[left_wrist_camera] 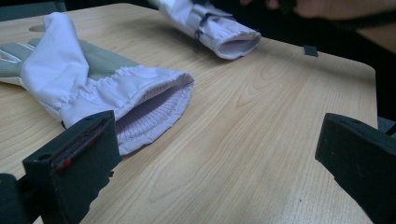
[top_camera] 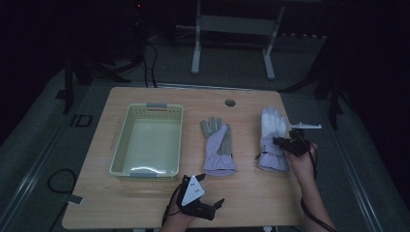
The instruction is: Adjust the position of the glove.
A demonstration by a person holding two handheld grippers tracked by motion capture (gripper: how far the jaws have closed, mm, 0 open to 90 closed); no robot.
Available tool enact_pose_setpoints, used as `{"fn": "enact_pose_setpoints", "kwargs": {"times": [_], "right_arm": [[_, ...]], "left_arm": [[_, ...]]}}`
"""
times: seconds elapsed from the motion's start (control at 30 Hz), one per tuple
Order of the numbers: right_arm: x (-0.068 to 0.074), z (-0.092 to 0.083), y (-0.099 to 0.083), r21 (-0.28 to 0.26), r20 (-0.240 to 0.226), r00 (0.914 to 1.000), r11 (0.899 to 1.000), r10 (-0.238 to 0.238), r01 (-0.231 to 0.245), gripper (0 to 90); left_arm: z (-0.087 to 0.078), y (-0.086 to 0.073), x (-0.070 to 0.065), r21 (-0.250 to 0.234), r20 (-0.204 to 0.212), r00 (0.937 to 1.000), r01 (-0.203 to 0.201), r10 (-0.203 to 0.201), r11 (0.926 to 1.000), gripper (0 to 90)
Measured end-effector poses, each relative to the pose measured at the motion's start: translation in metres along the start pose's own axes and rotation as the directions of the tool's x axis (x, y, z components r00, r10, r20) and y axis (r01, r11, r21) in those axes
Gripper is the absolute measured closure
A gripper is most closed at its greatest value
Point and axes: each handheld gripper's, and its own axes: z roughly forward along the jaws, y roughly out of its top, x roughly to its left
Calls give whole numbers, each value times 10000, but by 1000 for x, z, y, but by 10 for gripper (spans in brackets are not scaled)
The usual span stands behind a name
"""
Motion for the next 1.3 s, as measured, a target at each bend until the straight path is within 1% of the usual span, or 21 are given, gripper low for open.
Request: {"fn": "enact_pose_setpoints", "kwargs": {"times": [0.13, 0.23, 0.27, 0.3, 0.4, 0.5, 0.53, 0.6, 0.63, 0.67, 0.73, 0.77, 0.8, 0.83, 0.87, 0.97, 1.13, 1.2, 1.23, 1.3], "right_arm": [[10, -16, 17, -166, 290, 9996, 9998, 69, -64, 800], [17, -23, 24, -212, 326, 9995, 9998, 59, -52, 800], [25, -29, 31, -348, 275, 9995, 9993, 163, -153, 800], [28, -30, 33, -388, 228, 9995, 9990, 211, -202, 800], [43, -37, 41, -559, -4, 9996, 9981, 275, -275, 799], [62, -41, 49, -589, -301, 9994, 9981, 155, -173, 799], [68, -41, 51, -571, -317, 9995, 9984, 34, -52, 799], [81, -41, 55, -565, -504, 9986, 9984, -128, 100, 799], [88, -40, 57, -531, -591, 9979, 9983, -275, 244, 799], [94, -39, 58, -533, -726, 9972, 9985, -184, 145, 799], [108, -36, 60, -549, -1034, 9945, 9984, -181, 124, 799], [108, -36, 60, -549, -1034, 9945, 9984, -181, 124, 799], [113, -36, 61, -544, -1124, 9936, 9985, -135, 74, 799], [113, -36, 61, -544, -1124, 9936, 9985, -135, 74, 799], [136, -30, 62, -458, -1310, 9911, 9988, -254, 196, 799], [156, -22, 60, -311, -1345, 9897, 9985, -482, 444, 799], [178, -4, 53, 82, -1554, 9866, 9987, -492, 511, 799], [184, 5, 49, 299, -1470, 9872, 9973, -615, 666, 799], [186, 10, 47, 407, -1429, 9878, 9968, -620, 684, 799], [188, 21, 42, 731, -1284, 9887, 9935, -775, 874, 798]], "left_arm": [[0, 0, 0, -3, -21, 10000, -12, 12, 10000, 0], [0, 0, 0, -1, -19, 10000, -14, 14, 10000, 0], [0, 0, 0, -3, -22, 10000, -13, 13, 10000, 0], [0, 0, 0, -3, -27, 10000, -20, 20, 10000, 0], [0, 0, 0, -18, -27, 10000, -41, 41, 10000, 0], [0, 0, 0, -16, -16, 10000, -56, 56, 10000, 0], [0, 0, 0, -13, -15, 10000, -52, 52, 10000, 0], [0, 0, 0, -3, -10, 10000, -39, 39, 10000, 0], [0, 0, 0, -17, -12, 10000, -33, 33, 10000, 0], [0, 0, 0, -23, -12, 10000, -29, 29, 10000, 0], [0, 0, -1, -16, -18, 10000, -45, 45, 10000, 0], [0, 0, -1, -16, -18, 10000, -45, 45, 10000, 0], [0, 0, -1, -16, -18, 10000, -45, 45, 10000, 0], [0, 0, -1, -20, -19, 10000, -63, 63, 10000, 0], [0, 0, -1, -16, -17, 10000, -74, 74, 10000, 0], [0, 0, -1, -15, -7, 10000, -89, 89, 10000, 0], [0, 0, -1, -21, -2, 9999, -131, 131, 9999, 0], [0, 0, -1, -49, -2, 9999, -139, 139, 9999, 0], [0, 0, -1, -37, -8, 9999, -141, 141, 9999, 0], [0, 0, -1, -49, -16, 9999, -145, 145, 9999, 0]]}}
